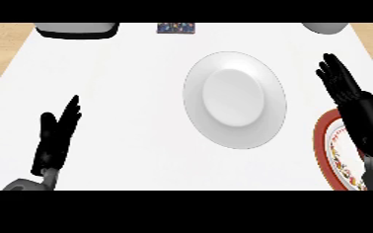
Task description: Pick the sweet potato from the plate and place it in the plate
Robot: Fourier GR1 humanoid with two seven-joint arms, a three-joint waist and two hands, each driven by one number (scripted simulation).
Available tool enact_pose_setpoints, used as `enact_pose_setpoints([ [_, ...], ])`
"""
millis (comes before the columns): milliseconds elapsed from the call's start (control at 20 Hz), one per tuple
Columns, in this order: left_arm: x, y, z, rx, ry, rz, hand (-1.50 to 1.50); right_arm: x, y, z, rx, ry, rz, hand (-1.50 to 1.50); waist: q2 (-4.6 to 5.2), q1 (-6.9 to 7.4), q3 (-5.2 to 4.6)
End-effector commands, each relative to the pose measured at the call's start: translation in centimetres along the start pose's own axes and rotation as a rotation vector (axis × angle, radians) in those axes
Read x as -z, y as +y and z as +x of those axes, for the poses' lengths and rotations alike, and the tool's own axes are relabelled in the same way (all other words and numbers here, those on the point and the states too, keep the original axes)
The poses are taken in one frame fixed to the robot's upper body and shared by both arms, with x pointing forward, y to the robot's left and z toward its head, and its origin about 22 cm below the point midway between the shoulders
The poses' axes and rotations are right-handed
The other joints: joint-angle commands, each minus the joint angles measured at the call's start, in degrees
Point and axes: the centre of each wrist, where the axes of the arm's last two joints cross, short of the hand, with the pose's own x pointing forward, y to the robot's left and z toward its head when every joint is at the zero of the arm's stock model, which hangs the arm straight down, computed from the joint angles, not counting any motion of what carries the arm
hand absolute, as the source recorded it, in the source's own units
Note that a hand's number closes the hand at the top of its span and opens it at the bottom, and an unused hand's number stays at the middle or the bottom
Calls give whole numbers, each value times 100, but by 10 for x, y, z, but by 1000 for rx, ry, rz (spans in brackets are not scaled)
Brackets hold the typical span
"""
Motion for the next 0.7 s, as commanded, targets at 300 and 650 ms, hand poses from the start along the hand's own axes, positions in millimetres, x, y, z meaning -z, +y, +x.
enact_pose_setpoints([
  [300, 5, -3, 21, -41, -226, -101, 0, 7, -63, 55, -465, -55, 279, 150, -170, -142, -73],
  [650, 9, 19, 1, -87, -302, -142, 0, -100, -72, -80, -1, -116, 80, -150, 17, -218, 82],
])
